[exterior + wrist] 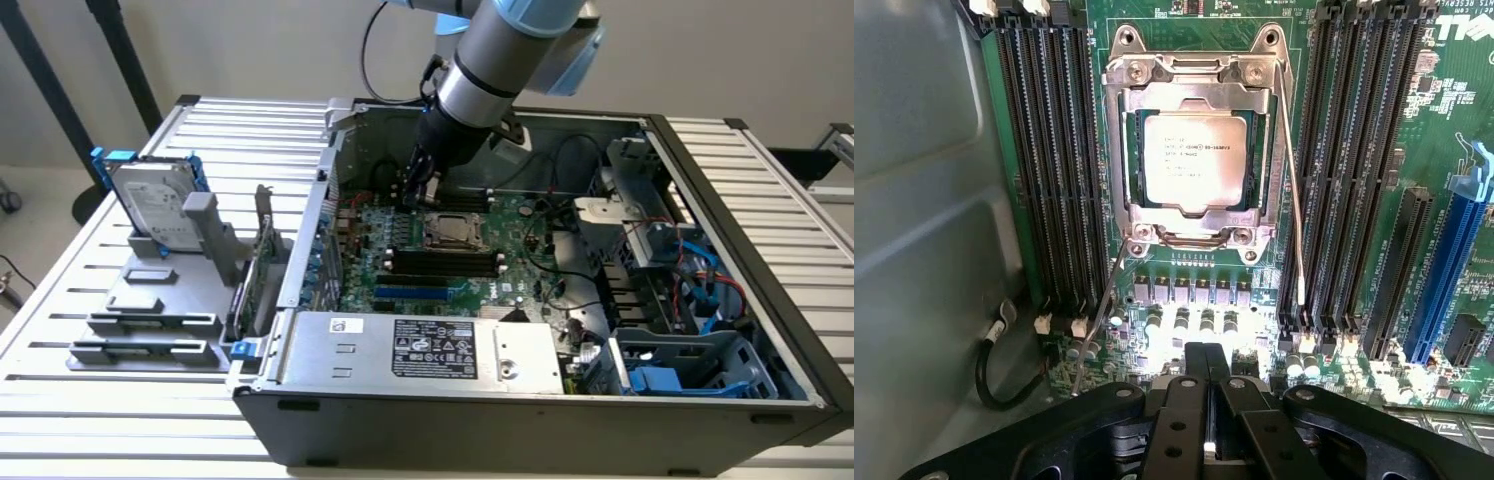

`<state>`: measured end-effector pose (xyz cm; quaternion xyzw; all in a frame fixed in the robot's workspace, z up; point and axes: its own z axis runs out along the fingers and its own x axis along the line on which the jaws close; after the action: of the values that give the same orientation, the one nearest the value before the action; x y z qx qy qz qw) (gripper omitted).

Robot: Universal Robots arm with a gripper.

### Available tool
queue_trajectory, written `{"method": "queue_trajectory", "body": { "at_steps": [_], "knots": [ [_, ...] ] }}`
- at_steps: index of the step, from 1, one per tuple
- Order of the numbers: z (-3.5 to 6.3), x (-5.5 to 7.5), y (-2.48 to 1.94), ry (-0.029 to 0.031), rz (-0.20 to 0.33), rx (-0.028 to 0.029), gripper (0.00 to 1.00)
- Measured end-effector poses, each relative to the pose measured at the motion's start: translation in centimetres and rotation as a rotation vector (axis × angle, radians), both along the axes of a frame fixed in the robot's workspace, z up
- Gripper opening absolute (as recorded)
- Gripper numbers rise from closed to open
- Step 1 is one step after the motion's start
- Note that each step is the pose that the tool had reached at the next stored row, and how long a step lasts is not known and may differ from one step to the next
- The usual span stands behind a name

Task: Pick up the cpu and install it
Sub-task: 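Install the first cpu locking lever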

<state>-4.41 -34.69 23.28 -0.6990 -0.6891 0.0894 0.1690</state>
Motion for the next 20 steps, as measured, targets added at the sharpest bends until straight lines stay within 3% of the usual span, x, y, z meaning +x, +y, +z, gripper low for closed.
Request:
{"method": "queue_trajectory", "body": {
  "at_steps": [6,11,14,20],
  "knots": [
    [0.00,-0.02,-0.01,0.0004,0.000,-0.0003,0.11],
    [0.26,-0.58,0.00,0.0003,-0.014,0.0045,0.11],
    [0.59,-0.76,0.00,0.0002,-0.031,0.0086,0.11],
    [0.75,-0.94,0.00,0.0001,-0.082,0.0093,0.11]
  ]
}}
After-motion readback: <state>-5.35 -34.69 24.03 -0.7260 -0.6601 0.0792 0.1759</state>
